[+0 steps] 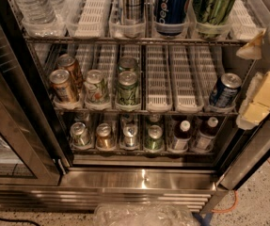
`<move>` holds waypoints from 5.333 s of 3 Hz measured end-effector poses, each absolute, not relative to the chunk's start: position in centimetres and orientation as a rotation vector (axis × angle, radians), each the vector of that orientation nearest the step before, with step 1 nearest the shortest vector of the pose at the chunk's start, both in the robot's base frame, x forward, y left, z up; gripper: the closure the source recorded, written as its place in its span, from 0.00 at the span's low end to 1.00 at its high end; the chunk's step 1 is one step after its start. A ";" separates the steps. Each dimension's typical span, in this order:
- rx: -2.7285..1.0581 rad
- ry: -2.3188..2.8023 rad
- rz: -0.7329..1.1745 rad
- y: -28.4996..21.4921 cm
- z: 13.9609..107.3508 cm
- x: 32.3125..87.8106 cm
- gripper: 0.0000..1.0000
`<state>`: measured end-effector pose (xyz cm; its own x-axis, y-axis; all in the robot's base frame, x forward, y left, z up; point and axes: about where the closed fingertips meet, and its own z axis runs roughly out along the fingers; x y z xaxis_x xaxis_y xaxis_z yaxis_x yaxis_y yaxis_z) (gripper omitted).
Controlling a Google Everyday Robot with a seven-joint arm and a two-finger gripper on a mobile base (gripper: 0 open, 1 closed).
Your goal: Pick redbull can from top shelf of fridge
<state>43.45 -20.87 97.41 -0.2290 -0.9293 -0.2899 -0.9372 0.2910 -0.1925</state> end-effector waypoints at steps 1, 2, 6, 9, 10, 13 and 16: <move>-1.497 2.247 0.313 -21.3 95.2 42.6 0.00; -1.302 2.196 0.496 -20.7 95.5 40.7 0.00; -1.100 2.080 0.638 -16.5 97.5 39.0 0.00; -0.863 1.772 0.703 -7.6 99.5 39.8 0.00; -0.813 1.681 0.613 -7.3 100.4 41.0 0.00; -0.747 1.596 0.548 -7.3 102.3 43.6 0.00; -0.618 1.468 0.325 -3.7 105.3 47.9 0.00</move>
Offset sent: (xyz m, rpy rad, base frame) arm -0.0589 0.0501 0.0367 0.9289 0.0903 -0.1801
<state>47.86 -3.70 105.28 0.0979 -0.1626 -0.9818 -0.5617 0.8054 -0.1894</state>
